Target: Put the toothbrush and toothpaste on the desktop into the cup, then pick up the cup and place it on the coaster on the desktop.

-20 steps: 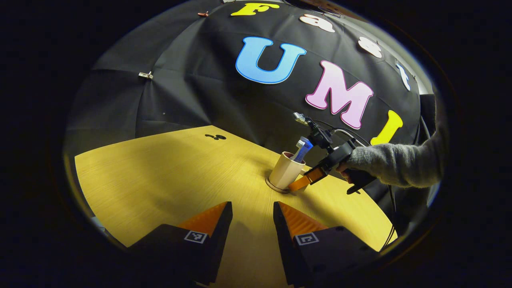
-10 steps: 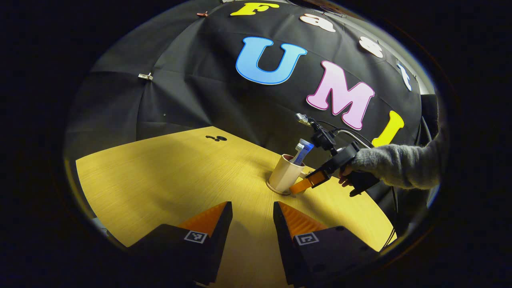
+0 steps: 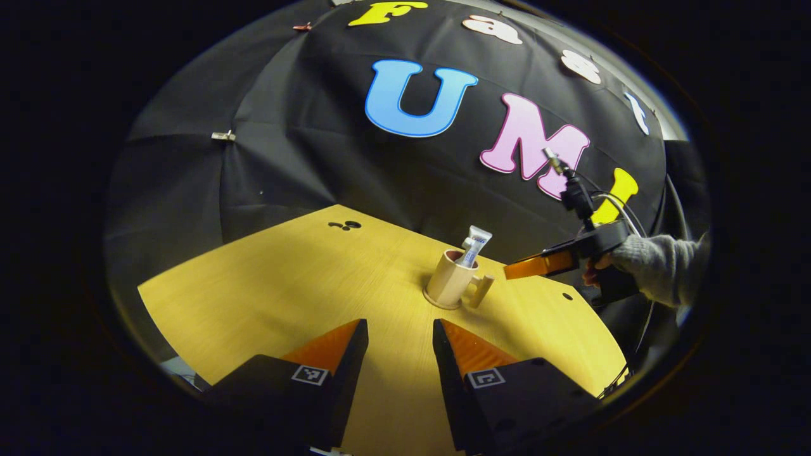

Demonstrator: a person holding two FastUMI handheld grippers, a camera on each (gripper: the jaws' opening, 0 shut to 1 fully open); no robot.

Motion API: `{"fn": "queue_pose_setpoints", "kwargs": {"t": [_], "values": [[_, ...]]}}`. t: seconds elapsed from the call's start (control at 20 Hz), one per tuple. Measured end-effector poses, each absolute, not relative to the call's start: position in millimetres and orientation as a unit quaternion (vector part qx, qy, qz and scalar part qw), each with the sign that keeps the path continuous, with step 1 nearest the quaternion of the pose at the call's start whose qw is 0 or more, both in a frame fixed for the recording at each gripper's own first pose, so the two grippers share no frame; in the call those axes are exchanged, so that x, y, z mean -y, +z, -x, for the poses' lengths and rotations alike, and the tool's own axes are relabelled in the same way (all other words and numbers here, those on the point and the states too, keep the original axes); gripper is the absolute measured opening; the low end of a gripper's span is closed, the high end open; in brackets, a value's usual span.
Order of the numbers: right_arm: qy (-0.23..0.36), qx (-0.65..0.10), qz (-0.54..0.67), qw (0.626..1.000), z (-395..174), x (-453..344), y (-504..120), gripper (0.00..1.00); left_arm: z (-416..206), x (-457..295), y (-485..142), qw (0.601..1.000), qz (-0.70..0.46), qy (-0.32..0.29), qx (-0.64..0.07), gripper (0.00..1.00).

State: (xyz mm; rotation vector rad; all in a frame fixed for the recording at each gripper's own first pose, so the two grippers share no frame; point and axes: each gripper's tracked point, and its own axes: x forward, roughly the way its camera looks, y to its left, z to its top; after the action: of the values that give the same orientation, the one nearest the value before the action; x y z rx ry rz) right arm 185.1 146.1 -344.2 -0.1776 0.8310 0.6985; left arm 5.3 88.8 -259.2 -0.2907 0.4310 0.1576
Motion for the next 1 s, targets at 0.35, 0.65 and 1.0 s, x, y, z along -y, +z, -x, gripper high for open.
{"fn": "queue_pose_setpoints", "kwargs": {"t": [0.35, 0.65, 1.0], "values": [[0.315, -0.253, 0.024, 0.915, -142.3, -131.5, -197.0, 0.53, -18.1, -62.1, -169.4, 0.974, 0.125, 0.033, -0.186, 0.65], [0.276, -0.198, -0.034, 0.940, -85.0, -130.1, -130.2, 0.54, -7.7, -46.5, -113.1, 0.985, 0.069, -0.007, -0.155, 0.68], [0.210, -0.165, -0.062, 0.962, -43.5, -110.2, -106.2, 0.60, 12.9, -26.9, -82.4, 0.990, 0.035, -0.052, -0.130, 0.76]]}}
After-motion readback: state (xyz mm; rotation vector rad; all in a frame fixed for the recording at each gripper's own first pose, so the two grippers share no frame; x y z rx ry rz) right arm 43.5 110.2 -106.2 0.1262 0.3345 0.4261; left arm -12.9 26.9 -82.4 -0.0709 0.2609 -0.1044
